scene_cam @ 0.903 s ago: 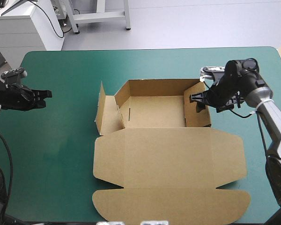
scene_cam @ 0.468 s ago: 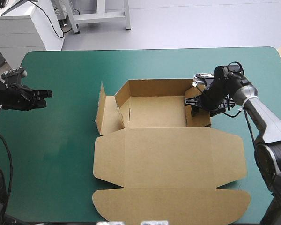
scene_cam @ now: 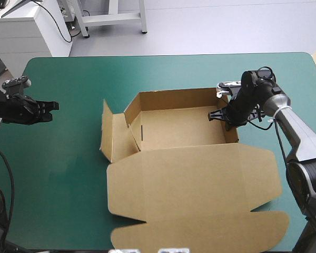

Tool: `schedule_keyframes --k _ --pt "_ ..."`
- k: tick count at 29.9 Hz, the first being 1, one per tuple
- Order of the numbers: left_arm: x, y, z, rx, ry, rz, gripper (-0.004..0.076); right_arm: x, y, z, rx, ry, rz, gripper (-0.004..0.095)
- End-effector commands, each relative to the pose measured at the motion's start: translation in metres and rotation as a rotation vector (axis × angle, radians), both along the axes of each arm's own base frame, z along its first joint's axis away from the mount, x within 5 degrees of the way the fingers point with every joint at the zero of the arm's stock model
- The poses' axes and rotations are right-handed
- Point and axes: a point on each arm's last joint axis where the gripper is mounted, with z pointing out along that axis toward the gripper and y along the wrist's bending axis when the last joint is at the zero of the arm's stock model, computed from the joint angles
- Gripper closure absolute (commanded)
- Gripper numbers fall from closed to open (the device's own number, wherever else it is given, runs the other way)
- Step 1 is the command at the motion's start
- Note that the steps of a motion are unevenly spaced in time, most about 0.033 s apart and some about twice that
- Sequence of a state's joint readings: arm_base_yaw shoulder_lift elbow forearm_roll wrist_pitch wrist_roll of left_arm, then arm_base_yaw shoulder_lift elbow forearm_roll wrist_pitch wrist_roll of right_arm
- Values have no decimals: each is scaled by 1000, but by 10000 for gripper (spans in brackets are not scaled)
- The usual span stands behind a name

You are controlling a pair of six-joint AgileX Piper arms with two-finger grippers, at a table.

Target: Fold the box

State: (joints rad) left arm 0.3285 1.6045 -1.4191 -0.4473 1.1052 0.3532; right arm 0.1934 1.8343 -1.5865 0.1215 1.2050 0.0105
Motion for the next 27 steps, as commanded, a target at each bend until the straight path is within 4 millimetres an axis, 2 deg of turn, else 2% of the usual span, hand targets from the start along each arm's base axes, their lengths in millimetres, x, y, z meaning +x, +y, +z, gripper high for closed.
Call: schedule_keyframes --k 1,7,10,22,27 --pt "-7 -5 24 -7 -85 -2 731 -6 0 33 14 -71 52 907" --pt "-6 -4 24 -3 -90 1 731 -5 -1 42 10 -104 57 908" --pt "-4 -3 25 5 -113 13 731 -12 -2 59 17 -156 78 908" --pt "-1 1 26 47 -149 34 731 -86 -13 149 86 -415 105 910" --pt "1 2 27 55 -175 48 731 -111 -12 171 156 -490 146 910"
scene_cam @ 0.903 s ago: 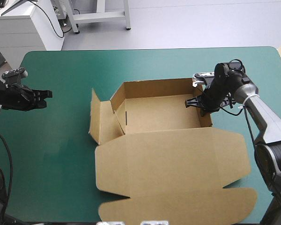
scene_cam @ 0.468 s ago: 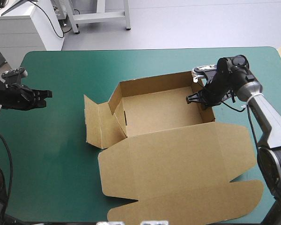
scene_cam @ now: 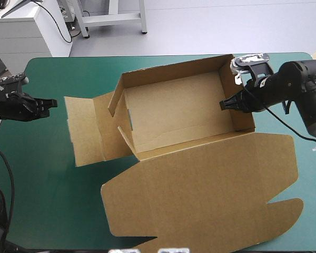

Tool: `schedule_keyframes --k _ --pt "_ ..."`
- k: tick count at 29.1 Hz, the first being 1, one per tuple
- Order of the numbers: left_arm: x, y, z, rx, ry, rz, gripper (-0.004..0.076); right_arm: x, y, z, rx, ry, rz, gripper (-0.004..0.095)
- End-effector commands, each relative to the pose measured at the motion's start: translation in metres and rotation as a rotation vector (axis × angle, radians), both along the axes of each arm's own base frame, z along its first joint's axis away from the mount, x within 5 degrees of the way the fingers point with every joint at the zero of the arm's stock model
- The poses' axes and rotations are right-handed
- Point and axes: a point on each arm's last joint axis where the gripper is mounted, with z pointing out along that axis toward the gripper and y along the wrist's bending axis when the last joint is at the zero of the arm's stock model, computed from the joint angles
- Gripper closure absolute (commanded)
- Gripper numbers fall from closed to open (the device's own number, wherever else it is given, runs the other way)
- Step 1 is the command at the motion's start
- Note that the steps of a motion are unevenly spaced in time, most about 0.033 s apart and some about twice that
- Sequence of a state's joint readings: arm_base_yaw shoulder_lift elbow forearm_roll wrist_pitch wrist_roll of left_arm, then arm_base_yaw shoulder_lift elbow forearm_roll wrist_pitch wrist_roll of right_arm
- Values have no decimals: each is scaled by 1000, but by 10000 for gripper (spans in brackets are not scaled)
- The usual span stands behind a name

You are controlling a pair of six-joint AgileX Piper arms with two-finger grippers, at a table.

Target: Fold the box

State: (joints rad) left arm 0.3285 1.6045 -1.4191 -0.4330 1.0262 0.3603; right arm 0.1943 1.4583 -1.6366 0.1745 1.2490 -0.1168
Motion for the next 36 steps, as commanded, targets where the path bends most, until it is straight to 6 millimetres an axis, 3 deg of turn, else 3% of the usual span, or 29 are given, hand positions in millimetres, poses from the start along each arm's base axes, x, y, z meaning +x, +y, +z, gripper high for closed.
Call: schedule_keyframes --k 1,8,13,17,24,31,36 --pt "-5 -2 25 14 -114 20 731 -26 1 32 85 -105 37 910" --pt "1 -16 14 -176 -169 -25 731 -19 10 44 215 -226 49 910" --pt "-2 -35 -12 -397 -185 -69 731 1 16 34 246 -205 57 910" --pt "-4 -57 -19 -492 -158 -115 731 15 18 28 234 -186 54 910" --pt "-17 -111 6 -554 -214 -319 731 33 14 22 186 -219 -15 910" --pt "-35 -135 32 -600 -283 -398 731 36 4 20 76 -242 -70 910" --pt "-41 -141 40 -609 -298 -455 732 37 1 20 42 -251 -78 910"
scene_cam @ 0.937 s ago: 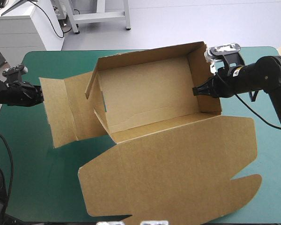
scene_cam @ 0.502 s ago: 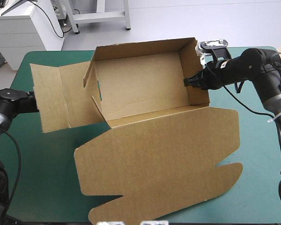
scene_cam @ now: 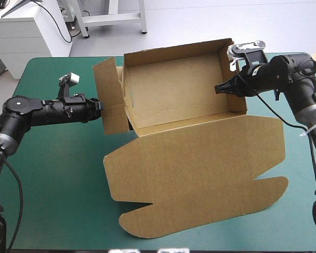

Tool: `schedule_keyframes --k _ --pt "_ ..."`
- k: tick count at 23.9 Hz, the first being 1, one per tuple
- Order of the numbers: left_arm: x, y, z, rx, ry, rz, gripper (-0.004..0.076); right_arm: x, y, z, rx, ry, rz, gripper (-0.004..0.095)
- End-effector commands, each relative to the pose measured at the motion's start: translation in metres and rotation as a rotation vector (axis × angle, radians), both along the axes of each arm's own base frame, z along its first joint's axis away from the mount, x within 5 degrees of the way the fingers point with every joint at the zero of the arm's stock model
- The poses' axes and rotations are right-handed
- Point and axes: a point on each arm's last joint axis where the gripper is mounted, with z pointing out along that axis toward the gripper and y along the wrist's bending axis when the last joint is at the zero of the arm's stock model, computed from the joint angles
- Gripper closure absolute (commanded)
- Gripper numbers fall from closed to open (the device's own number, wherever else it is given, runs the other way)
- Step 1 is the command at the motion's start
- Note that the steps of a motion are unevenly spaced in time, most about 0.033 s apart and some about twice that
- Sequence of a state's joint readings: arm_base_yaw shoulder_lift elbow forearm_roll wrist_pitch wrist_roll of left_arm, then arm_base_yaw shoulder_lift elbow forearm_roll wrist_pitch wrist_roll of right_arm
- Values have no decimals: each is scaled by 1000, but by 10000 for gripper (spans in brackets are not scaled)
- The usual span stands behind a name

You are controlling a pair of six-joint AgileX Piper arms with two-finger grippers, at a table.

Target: Fold the box

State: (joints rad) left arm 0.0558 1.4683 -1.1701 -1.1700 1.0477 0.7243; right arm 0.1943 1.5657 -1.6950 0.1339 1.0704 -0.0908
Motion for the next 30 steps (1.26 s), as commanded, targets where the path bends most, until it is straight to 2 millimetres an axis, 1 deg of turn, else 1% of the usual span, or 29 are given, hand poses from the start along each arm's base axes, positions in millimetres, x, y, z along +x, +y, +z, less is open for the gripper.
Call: schedule_keyframes --k 1,3,7,9,10,11,12,13,14,15,18,20,23,26,30 --pt "-11 -6 30 -73 -85 -39 731 -7 -4 27 28 -128 -21 910" --pt "-12 -8 37 -65 -120 -82 731 -7 -5 27 13 -131 -25 910" --pt "-13 -8 51 -56 -166 -106 725 -7 -5 27 6 -132 -26 910" --pt "-13 -8 53 -45 -194 -116 665 -7 -6 27 2 -133 -27 910" --pt "-11 -9 51 -46 -188 -120 592 -7 -6 27 -7 -135 -29 910" --pt "-11 -9 50 -47 -182 -125 541 -7 -6 27 -9 -135 -30 909" --pt "-10 -11 48 -52 -169 -137 428 -7 -6 27 -9 -135 -30 910" --pt "-10 -11 47 -55 -161 -138 383 -7 -6 27 -9 -135 -30 910" --pt "-10 -18 46 -74 -147 -155 291 -7 -7 27 -11 -136 -30 910" --pt "-11 -22 48 -95 -147 -169 255 -7 -7 27 -15 -137 -31 910" --pt "-18 -27 59 -209 -141 -237 253 -6 -8 27 -29 -144 -35 909" --pt "-19 -27 62 -215 -147 -250 253 -6 -8 27 -32 -147 -36 909" --pt "-20 -27 61 -205 -143 -260 253 -6 -8 27 -28 -145 -39 909" --pt "-20 -33 61 -203 -143 -262 253 -6 -9 27 -26 -137 -48 908" --pt "-17 -43 64 -214 -205 -243 253 -8 -9 29 -8 -137 -72 908"
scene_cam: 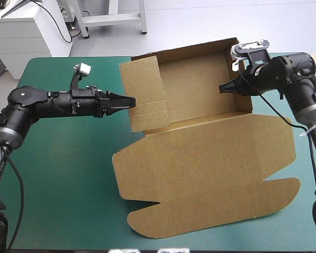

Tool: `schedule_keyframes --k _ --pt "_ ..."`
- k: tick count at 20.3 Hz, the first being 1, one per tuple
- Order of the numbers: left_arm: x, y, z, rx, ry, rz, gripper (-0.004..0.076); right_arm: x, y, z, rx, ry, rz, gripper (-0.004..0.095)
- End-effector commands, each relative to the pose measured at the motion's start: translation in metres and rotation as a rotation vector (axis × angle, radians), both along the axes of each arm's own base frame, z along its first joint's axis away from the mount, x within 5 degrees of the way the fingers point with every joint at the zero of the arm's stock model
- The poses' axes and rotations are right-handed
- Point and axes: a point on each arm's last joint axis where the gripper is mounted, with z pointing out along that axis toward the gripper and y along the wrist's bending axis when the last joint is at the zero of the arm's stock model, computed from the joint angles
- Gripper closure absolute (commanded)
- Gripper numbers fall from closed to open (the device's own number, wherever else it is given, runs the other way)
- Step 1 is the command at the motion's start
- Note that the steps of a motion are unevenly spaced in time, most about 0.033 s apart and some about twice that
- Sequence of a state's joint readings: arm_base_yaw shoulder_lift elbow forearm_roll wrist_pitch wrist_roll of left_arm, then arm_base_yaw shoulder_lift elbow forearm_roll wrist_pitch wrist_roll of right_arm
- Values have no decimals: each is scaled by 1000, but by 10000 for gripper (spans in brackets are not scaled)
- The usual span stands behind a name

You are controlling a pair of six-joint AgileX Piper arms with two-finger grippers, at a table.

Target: Fold the box

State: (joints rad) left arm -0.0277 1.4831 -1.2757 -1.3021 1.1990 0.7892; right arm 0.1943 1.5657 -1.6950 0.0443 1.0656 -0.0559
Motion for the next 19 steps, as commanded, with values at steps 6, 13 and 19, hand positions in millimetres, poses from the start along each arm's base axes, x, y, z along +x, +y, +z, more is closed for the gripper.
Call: schedule_keyframes --k 6,13,19 --pt "-2 -25 24 -32 -117 84 267 -18 25 38 -54 -186 -37 908" --pt "10 -36 15 102 -84 344 267 -49 51 88 -128 -317 -34 908" --pt "4 -65 30 44 -212 459 267 -65 62 97 -188 -344 -54 908"
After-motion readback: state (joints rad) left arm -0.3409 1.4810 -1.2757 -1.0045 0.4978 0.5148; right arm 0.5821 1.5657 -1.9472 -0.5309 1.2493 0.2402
